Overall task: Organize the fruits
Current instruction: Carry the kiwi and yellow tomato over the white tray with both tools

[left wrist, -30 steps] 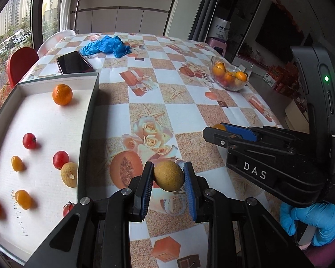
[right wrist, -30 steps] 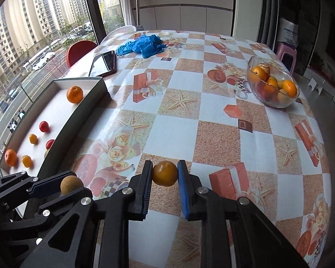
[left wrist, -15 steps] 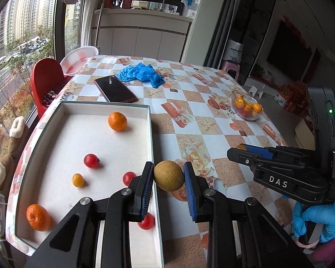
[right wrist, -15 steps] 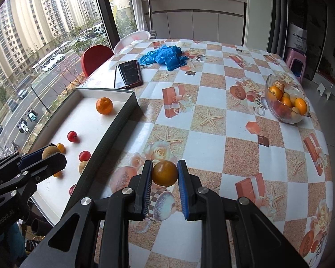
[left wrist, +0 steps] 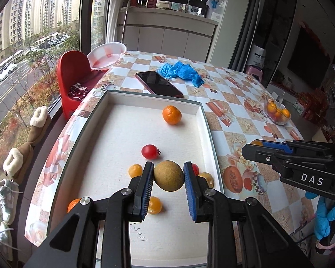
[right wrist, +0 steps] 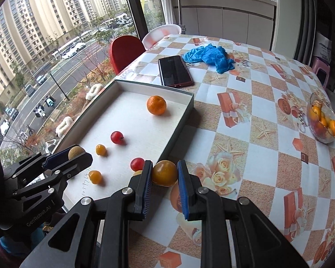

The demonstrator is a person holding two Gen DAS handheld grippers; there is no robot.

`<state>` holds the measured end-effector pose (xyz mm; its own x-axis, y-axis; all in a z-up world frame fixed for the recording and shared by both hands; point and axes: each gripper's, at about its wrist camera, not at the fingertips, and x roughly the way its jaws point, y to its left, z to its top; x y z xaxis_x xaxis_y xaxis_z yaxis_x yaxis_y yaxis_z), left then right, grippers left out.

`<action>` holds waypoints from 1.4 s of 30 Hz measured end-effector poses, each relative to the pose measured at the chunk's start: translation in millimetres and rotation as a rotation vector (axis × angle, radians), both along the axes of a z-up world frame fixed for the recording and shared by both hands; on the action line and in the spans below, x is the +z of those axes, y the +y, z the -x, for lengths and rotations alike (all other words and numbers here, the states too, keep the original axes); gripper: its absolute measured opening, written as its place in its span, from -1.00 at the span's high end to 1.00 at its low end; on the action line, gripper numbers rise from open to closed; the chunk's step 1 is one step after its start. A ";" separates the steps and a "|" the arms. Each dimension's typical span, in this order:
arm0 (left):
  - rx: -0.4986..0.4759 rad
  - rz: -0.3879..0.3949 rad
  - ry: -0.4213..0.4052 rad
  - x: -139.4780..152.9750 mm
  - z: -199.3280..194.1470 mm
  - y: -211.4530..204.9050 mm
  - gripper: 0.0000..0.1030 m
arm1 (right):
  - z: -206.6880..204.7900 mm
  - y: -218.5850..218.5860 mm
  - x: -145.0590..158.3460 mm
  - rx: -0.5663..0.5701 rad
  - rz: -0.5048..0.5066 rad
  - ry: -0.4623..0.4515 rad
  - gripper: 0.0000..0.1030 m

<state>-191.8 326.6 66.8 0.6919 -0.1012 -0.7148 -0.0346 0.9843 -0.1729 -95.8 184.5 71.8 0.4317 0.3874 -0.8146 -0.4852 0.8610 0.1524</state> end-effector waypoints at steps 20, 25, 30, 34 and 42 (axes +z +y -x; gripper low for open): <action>0.054 0.008 0.022 -14.6 -5.9 25.0 0.44 | -0.6 46.0 -9.4 0.088 0.020 0.029 0.53; 0.055 0.011 0.026 -16.6 -7.5 25.8 0.44 | -2.7 48.1 -11.1 0.087 0.020 0.035 0.53; 0.058 0.008 0.035 -20.1 -10.6 26.4 0.44 | -3.9 51.7 -13.6 0.096 0.020 0.036 0.53; 0.065 0.005 0.048 -23.5 -15.7 27.4 0.44 | -6.5 55.7 -20.7 0.104 0.036 0.049 0.53; 0.082 0.009 0.080 -33.9 -23.4 27.3 0.44 | -13.3 57.5 -36.3 0.094 0.061 0.076 0.53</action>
